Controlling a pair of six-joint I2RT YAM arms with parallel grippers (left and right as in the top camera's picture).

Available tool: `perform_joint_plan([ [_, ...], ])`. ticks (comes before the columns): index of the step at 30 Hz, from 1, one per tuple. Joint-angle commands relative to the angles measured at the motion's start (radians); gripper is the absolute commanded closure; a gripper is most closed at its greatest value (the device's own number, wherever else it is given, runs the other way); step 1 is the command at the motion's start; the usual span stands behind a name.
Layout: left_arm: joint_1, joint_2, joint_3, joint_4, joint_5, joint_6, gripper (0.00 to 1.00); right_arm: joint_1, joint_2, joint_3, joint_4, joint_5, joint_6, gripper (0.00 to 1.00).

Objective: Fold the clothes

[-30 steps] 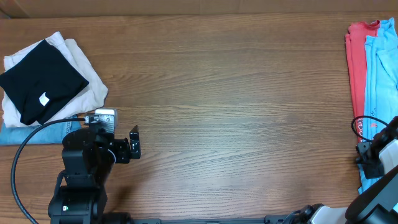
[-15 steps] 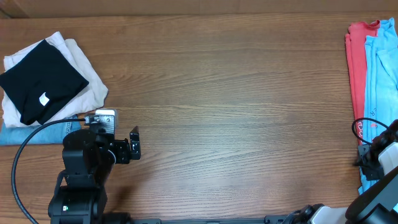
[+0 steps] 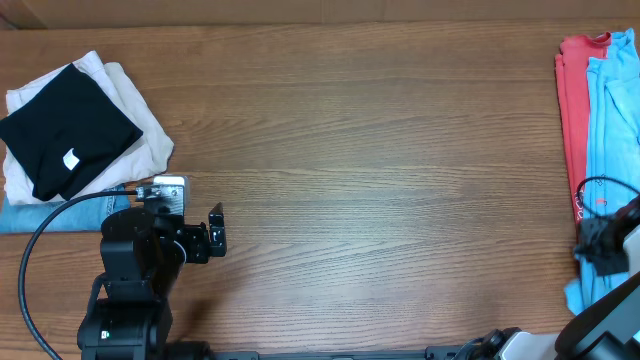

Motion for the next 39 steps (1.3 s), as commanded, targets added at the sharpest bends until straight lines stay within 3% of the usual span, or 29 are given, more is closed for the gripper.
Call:
perform_joint_plan([
  [1,0.005,-0.003,0.024,0.001,0.012,-0.01,0.0,0.045,-0.064,0.119,-0.034,-0.201,-0.099,0.96],
  [8,0.005,-0.003,0.024,0.001,0.012,-0.01,0.0,0.273,-0.17,0.162,-0.063,-0.323,-0.214,0.96],
  [16,0.005,-0.003,0.024,0.002,0.019,-0.011,0.0,0.735,-0.22,0.161,-0.032,-0.322,-0.267,0.96],
  [17,0.005,-0.003,0.024,0.001,0.019,-0.011,0.0,0.846,-0.217,0.161,-0.006,-0.301,-0.266,0.95],
  [21,0.005,-0.003,0.024,0.001,0.019,-0.011,0.0,1.047,-0.207,0.161,0.063,-0.205,-0.248,0.95],
  [30,0.005,-0.003,0.024,0.001,0.019,-0.01,0.0,1.263,-0.127,0.161,0.336,-0.149,-0.204,0.92],
  [34,0.005,-0.003,0.024,0.001,0.019,-0.01,0.0,1.275,-0.077,0.161,0.522,-0.148,-0.205,0.63],
  [37,0.005,-0.003,0.024,0.002,0.019,-0.011,0.0,1.26,-0.071,0.161,0.579,-0.129,-0.205,0.28],
  [39,0.005,-0.003,0.024,0.002,0.029,-0.011,0.0,1.234,-0.084,0.162,0.564,-0.107,-0.206,0.14],
])
